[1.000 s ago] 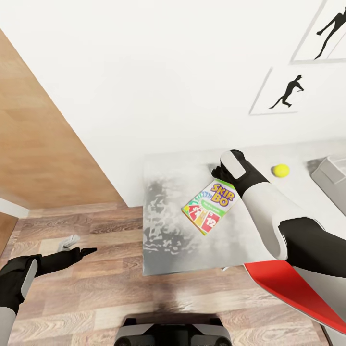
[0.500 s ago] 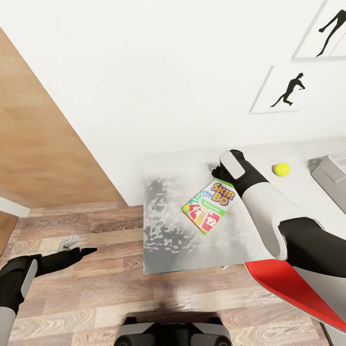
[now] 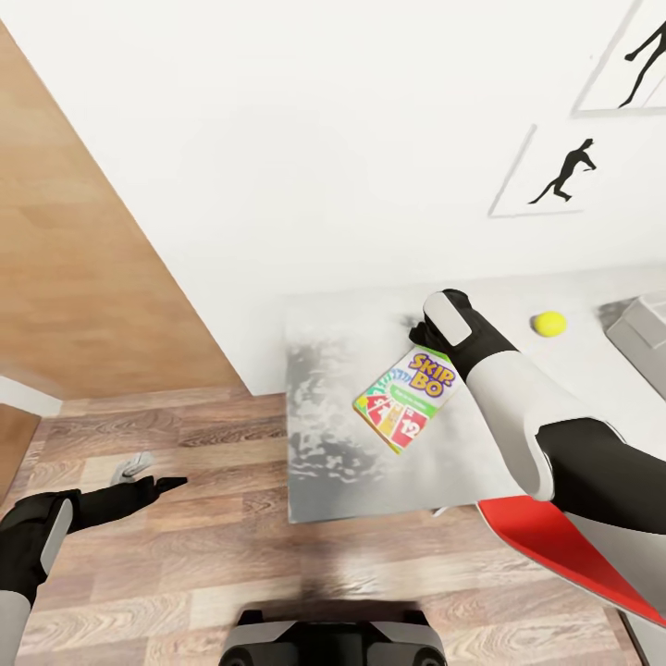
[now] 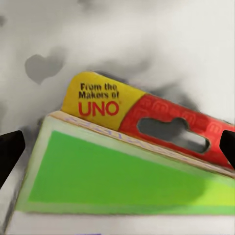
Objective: Put all the toys in the child's room - the three board games (two on the bed and one on the table), the two jigsaw puzzles on the table, and the tennis ball on the table - inside the toy box on the table in the child's room.
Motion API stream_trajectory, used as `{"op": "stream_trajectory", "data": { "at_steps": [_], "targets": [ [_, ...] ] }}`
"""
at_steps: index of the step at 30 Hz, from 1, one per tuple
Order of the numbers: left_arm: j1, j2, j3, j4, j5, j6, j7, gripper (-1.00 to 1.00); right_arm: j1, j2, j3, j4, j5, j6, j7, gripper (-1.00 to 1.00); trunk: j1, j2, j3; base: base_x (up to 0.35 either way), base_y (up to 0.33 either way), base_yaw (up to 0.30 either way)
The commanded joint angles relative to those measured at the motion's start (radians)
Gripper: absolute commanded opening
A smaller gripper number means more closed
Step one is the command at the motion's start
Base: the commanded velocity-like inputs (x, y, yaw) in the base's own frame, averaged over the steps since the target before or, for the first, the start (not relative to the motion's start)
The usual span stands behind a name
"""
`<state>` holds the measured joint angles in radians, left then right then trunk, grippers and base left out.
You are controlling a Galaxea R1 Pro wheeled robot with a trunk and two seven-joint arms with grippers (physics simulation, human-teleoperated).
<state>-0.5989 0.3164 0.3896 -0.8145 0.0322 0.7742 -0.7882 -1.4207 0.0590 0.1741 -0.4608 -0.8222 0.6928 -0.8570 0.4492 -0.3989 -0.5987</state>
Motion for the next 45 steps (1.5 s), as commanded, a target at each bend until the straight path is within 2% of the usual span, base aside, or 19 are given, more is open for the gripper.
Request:
{"op": "stream_trajectory", "data": {
  "at_steps": [1, 13, 22, 45],
  "targets": [
    [-0.001, 0.000, 0.002, 0.000, 0.003, 0.008, -0.002, 1.00, 0.000, -0.001, -0.001, 0.000, -0.040, -0.009, -0.005, 1.00, 0.001, -0.001, -0.002, -0.010, 0.067, 0.000],
    [-0.001, 0.000, 0.002, 0.000, 0.002, 0.008, -0.002, 1.00, 0.000, -0.004, -0.001, 0.020, -0.042, -0.007, -0.007, 1.00, 0.001, -0.001, -0.002, -0.052, 0.011, 0.000],
    [-0.001, 0.000, 0.002, 0.000, 0.002, 0.008, -0.002, 1.00, -0.002, -0.004, -0.002, 0.022, -0.044, 0.034, -0.016, 1.00, 0.001, -0.001, -0.002, -0.003, 0.000, 0.000],
    [-0.001, 0.000, 0.002, 0.000, 0.002, 0.008, -0.002, 1.00, -0.034, 0.010, -0.018, 0.022, -0.046, 0.067, -0.024, 1.00, 0.001, -0.001, -0.002, 0.000, 0.000, 0.000]
  ]
}}
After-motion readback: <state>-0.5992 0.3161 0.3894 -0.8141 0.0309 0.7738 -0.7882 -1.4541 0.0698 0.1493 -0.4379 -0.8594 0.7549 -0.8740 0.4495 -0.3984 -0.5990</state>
